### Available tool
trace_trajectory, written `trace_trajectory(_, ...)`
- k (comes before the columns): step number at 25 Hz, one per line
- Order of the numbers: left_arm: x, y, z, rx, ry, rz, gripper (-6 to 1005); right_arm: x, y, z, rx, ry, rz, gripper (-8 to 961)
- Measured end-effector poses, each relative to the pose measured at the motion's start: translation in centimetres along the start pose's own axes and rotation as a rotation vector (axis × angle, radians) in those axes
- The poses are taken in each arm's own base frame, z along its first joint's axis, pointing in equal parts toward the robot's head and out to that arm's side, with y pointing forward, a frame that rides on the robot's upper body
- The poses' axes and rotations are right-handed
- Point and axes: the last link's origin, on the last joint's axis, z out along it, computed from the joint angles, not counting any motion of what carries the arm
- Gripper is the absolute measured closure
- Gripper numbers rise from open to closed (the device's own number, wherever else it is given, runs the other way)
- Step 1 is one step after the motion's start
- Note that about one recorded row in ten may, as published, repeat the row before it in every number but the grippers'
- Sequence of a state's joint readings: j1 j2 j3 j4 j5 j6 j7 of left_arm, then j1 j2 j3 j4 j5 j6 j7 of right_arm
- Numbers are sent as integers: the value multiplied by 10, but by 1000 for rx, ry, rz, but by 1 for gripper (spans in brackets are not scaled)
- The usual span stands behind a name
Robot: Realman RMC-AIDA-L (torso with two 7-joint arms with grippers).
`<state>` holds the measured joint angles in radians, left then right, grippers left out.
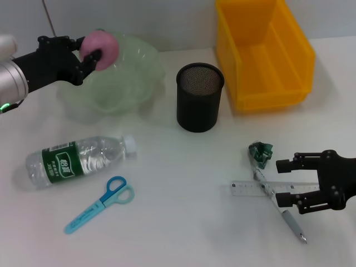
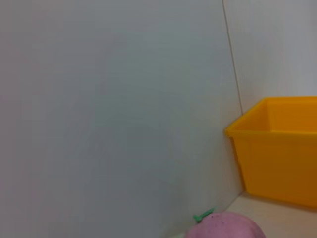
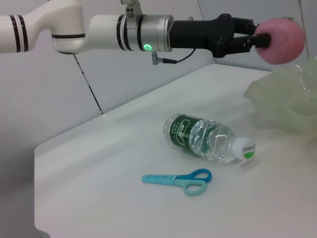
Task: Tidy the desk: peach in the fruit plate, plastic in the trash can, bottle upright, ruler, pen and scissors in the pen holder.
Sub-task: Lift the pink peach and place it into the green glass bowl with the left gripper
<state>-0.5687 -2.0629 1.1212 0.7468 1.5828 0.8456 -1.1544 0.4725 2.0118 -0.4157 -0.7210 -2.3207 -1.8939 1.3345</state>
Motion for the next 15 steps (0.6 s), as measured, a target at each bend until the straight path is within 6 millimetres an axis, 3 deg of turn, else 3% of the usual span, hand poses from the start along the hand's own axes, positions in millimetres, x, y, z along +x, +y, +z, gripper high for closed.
trace_trajectory(3,1,4,2,-21,0,3,702,0,0,0,-1,2,0,122)
trace_trajectory(8,3,6,5,-27,1,5,574,0,0,0,1,4,0,122)
trace_trajectory(11,4,6,4,-29,6,2,300,1,0,0,5,-2,3,121)
trace_trajectory(15,6,15,-10,-97,50,-14,216,-3,-2,-6,25,-14,29,121)
